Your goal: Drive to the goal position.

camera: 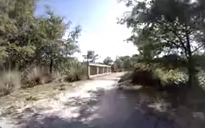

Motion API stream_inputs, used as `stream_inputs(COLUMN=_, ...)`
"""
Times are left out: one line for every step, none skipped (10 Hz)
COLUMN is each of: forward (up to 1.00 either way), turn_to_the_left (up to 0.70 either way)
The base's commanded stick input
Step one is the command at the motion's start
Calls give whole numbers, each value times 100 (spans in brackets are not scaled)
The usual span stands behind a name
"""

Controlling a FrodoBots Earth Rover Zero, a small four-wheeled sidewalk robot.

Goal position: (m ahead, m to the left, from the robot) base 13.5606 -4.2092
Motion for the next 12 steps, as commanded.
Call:
stream_inputs(forward=85, turn_to_the_left=0)
stream_inputs(forward=85, turn_to_the_left=0)
stream_inputs(forward=85, turn_to_the_left=0)
stream_inputs(forward=85, turn_to_the_left=0)
stream_inputs(forward=85, turn_to_the_left=0)
stream_inputs(forward=85, turn_to_the_left=0)
stream_inputs(forward=85, turn_to_the_left=0)
stream_inputs(forward=85, turn_to_the_left=0)
stream_inputs(forward=85, turn_to_the_left=0)
stream_inputs(forward=85, turn_to_the_left=0)
stream_inputs(forward=85, turn_to_the_left=0)
stream_inputs(forward=85, turn_to_the_left=0)
